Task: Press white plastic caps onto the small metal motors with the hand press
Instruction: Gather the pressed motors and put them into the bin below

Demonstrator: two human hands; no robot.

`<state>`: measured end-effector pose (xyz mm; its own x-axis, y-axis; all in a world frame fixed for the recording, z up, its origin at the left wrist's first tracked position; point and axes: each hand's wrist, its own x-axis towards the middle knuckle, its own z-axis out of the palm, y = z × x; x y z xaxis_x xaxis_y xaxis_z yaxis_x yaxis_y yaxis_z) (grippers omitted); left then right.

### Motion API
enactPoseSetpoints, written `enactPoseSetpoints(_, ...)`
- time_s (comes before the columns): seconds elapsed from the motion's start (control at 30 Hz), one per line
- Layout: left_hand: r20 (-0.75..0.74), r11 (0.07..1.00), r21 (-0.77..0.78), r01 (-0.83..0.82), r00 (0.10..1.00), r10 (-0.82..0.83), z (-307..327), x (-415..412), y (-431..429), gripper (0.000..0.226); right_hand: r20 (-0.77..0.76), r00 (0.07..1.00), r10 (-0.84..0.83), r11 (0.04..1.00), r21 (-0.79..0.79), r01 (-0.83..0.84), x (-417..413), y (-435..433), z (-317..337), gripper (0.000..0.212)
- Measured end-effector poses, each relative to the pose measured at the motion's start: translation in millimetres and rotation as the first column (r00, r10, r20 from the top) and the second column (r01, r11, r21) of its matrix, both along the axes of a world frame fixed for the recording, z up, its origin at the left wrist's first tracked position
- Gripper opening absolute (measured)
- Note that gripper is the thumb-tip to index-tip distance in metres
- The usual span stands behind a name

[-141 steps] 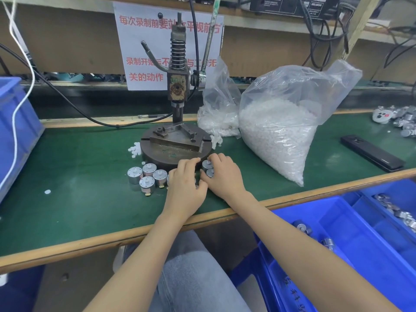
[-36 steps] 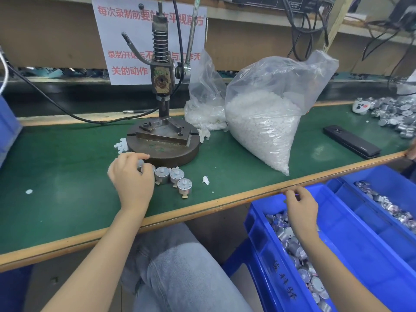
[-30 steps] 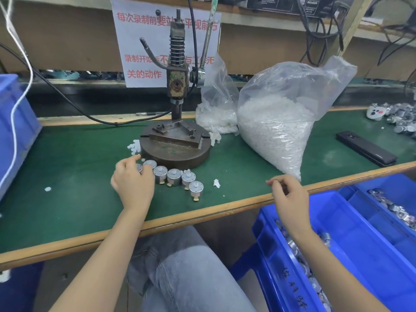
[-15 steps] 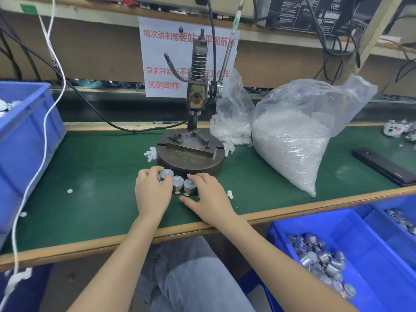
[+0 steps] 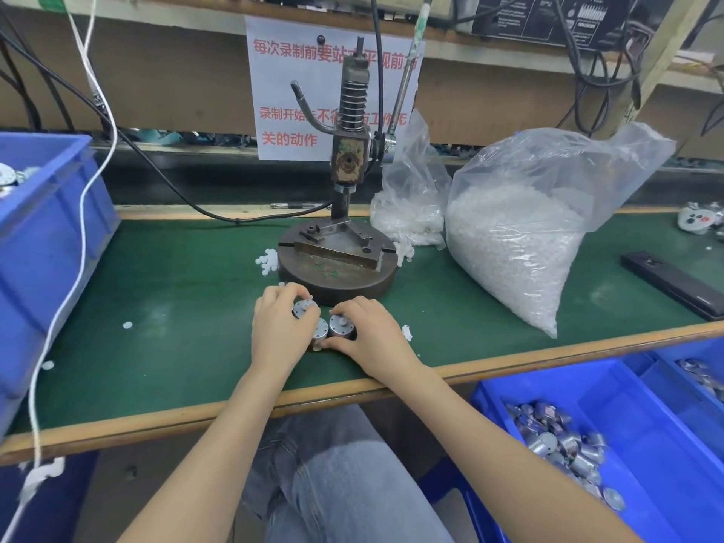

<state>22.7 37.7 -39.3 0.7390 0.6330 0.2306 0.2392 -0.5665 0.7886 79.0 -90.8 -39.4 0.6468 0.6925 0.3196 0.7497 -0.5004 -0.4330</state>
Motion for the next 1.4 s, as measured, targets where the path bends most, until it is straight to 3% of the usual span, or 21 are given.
enactPoseSetpoints(0.17, 0.014, 0.998, 0.025, 0.052, 0.999, -0.052, -2, 1, 0, 0.016, -0.01, 0.999, -0.039, 0.992, 0.119, 0.04, -4, -7, 1, 0.044)
enactPoseSetpoints(0.27, 0.011, 0.994, 0.058, 0.09, 0.996, -0.091, -3, 2, -2, 0.017, -0.09, 0.99, -0.106, 0.964, 0.235, 0.124, -5, -12, 4, 0.04)
enactPoseSetpoints(0.43, -0.004, 0.984, 0.07, 0.162, 0.987, -0.162, -6, 2, -3, 0.021, -0.329, 0.92, -0.213, 0.808, 0.47, 0.356, -5, -39, 14, 0.031)
enactPoseSetpoints(0.63, 0.006, 0.983, 0.063, 0.173, 0.985, -0.173, -5, 3, -3, 0.022, -0.391, 0.843, -0.369, 0.622, 0.571, 0.536, -5, -133, 13, 0.019)
enactPoseSetpoints(0.73, 0.006, 0.983, 0.075, 0.17, 0.985, -0.171, -5, 3, -3, 0.022, -0.425, 0.735, -0.529, 0.53, 0.511, 0.677, 3, -191, -2, 0.016)
enactPoseSetpoints(0.83, 0.002, 0.984, 0.084, 0.155, 0.988, -0.156, -4, 4, 0, 0.023, -0.578, 0.557, -0.597, 0.375, 0.413, 0.83, 13, -236, -30, 0.03)
enactPoseSetpoints(0.93, -0.01, 0.984, 0.092, 0.155, 0.988, -0.155, -4, 3, -1, 0.023, -0.632, 0.402, -0.663, 0.309, 0.258, 0.915, 15, -264, -62, 0.04)
enactPoseSetpoints(1.07, -0.028, 0.982, 0.12, 0.146, 0.989, -0.143, -6, 3, -1, 0.022, -0.577, 0.331, -0.747, 0.349, 0.085, 0.933, 16, -269, -94, 0.041)
enactPoseSetpoints(1.23, -0.011, 0.983, 0.127, 0.131, 0.991, -0.131, -7, 4, -4, 0.02, -0.515, 0.387, -0.765, 0.474, -0.042, 0.88, 22, -261, -118, 0.039)
enactPoseSetpoints(1.4, -0.006, 0.982, 0.137, 0.126, 0.992, -0.127, -7, 3, -3, 0.02, -0.469, 0.307, -0.828, 0.471, -0.286, 0.835, 34, -260, -131, 0.048)
